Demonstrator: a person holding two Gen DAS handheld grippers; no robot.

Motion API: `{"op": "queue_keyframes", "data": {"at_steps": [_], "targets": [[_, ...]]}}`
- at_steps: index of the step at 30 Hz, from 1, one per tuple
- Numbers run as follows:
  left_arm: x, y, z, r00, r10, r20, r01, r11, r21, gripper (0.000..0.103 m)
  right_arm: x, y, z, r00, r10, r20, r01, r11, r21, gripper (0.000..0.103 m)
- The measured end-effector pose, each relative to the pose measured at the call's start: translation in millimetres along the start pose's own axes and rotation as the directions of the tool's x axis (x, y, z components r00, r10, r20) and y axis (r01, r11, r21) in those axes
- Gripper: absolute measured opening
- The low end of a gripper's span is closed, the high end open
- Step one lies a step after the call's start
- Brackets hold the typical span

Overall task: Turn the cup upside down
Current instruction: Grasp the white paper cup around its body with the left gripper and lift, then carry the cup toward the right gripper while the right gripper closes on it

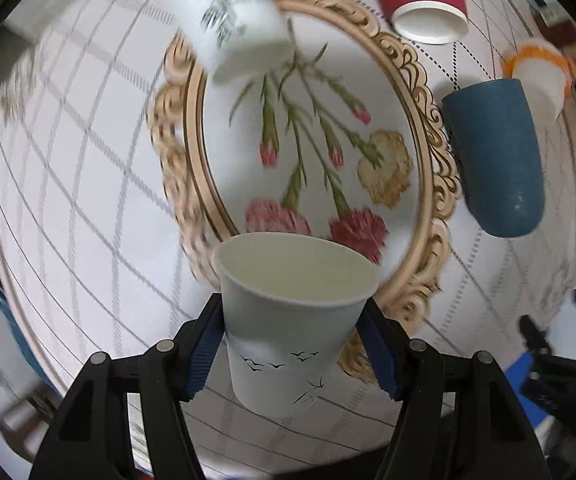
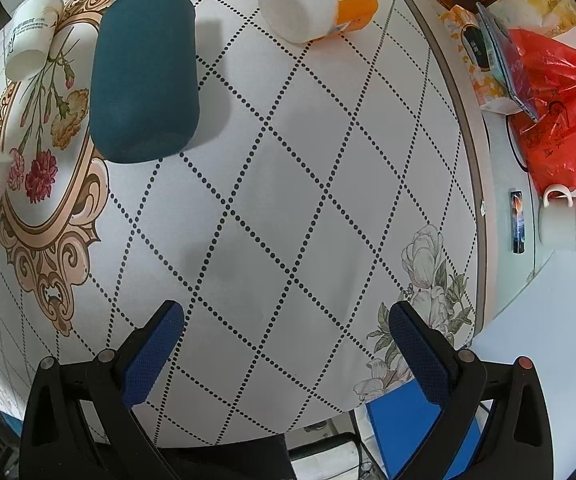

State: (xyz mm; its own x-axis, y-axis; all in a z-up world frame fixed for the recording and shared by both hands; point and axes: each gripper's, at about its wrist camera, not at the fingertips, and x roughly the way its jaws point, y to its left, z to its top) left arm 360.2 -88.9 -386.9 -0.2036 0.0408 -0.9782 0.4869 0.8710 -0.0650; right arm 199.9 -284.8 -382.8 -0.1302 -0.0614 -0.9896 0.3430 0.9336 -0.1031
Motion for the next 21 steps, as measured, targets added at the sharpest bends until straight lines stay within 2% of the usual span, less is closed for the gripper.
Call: {"op": "queue_keyframes", "data": {"at_steps": [5, 12, 15, 21], "targets": [[8.9, 8.2, -33.1, 0.995, -0.098, -0.033, 0.093, 0.987, -0.131, 0.063, 2.2, -4.6, -6.5, 1.0, 0.016, -0.003, -0.016, 1.0, -0.006, 0.103], [25.3, -6.8, -73.6, 0.972, -0.23, -0.045, 0.206, 0.932, -0.298, 0.063, 4.0, -15.4, -16.8, 1.0, 0.024, 0.004, -0.024, 0.998, -0.05, 0.103], [29.6, -33.2, -88.1, 0.966, -0.256, -0.045, 0.226, 0.913, -0.34, 0.063, 3.7, -24.1, -20.5, 0.999, 0.03, 0.011, -0.029, 0.998, -0.062, 0.103], [39.6, -73.8, -102.1, 0.963, -0.268, -0.03, 0.236, 0.893, -0.383, 0.063, 11.1, -43.6, -27.9, 0.999, 0.031, 0.007, -0.031, 0.995, -0.092, 0.103]]}}
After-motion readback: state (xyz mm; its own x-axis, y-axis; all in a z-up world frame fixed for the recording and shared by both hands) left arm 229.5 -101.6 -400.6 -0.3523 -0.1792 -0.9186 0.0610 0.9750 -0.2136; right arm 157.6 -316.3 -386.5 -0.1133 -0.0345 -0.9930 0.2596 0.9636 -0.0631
